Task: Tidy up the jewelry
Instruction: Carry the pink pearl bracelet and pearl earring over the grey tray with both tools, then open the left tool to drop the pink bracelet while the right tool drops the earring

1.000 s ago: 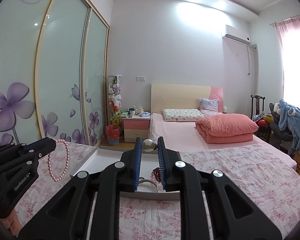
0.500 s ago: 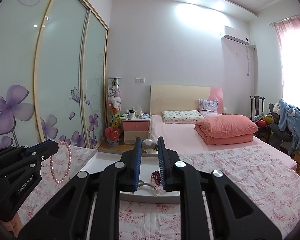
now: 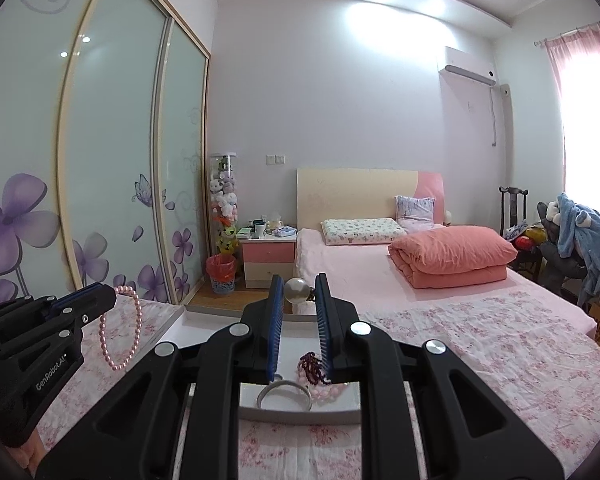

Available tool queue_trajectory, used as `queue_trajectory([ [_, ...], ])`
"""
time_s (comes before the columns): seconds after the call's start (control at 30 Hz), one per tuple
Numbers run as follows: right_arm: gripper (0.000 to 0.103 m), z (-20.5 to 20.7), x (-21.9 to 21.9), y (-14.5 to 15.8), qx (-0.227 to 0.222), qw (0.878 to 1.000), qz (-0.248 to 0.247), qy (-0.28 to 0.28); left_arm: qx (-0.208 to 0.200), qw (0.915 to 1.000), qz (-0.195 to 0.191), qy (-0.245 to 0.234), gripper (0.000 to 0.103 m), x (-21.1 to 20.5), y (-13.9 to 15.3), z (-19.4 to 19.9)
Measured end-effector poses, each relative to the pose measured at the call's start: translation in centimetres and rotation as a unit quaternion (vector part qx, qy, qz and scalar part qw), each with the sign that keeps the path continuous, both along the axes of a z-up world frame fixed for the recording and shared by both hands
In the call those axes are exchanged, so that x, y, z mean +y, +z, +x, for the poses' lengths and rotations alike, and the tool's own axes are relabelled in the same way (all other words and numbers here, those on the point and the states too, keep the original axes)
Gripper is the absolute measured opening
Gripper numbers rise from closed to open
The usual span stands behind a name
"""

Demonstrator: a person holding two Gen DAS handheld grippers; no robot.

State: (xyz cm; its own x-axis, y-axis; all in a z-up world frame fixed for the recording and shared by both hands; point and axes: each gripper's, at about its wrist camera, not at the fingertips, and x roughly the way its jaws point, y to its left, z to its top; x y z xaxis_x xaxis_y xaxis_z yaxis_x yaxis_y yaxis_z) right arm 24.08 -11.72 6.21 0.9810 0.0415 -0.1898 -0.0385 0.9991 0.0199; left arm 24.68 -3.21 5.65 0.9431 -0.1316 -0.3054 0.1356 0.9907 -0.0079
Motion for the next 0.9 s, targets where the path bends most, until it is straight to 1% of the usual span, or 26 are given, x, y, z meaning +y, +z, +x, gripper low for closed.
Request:
queue_trajectory([
  [0.1,0.017,2.4,0.0,-0.6,0.019,1.000,0.007,0.004,0.009,0.9999,-0.008,-0.004,0.007,-0.1,-0.5,1.8],
  [0.2,0.017,5.1,0.1,-1.8,0.042,0.999,0.009,0.005,0.027,0.9995,-0.017,-0.006,0.007,0.0,-1.7,4.4],
  [0.33,0.017,9.0,0.1,-4.0,0.092,0.995,0.025,0.013,0.056,0.9981,-0.022,-0.009,0.007,0.2,-3.5,7.8],
  [0.43,0.017,11.6,-0.2,-5.8,0.134,0.990,0.049,0.021,0.080,0.9963,-0.025,-0.015,0.007,0.3,-4.8,10.1],
  [0.6,0.017,13.7,-0.3,-7.2,0.170,0.983,0.067,0.026,0.106,0.9935,-0.032,-0.028,0.007,0.6,-6.2,12.6],
  [0.73,0.017,14.3,-0.1,-7.4,0.178,0.982,0.066,0.026,0.116,0.9919,-0.034,-0.037,0.007,0.2,-6.8,13.7],
  [0.8,0.018,14.4,0.1,-7.5,0.184,0.980,0.070,0.037,0.123,0.9908,-0.036,-0.044,0.007,0.2,-7.1,14.1],
  [0.87,0.018,14.7,0.2,-7.7,0.192,0.978,0.073,0.044,0.130,0.9896,-0.037,-0.048,0.010,0.1,-7.4,14.3],
  [0.9,0.023,14.7,0.2,-7.8,0.194,0.977,0.074,0.047,0.134,0.9891,-0.039,-0.048,0.017,0.0,-7.4,14.3],
])
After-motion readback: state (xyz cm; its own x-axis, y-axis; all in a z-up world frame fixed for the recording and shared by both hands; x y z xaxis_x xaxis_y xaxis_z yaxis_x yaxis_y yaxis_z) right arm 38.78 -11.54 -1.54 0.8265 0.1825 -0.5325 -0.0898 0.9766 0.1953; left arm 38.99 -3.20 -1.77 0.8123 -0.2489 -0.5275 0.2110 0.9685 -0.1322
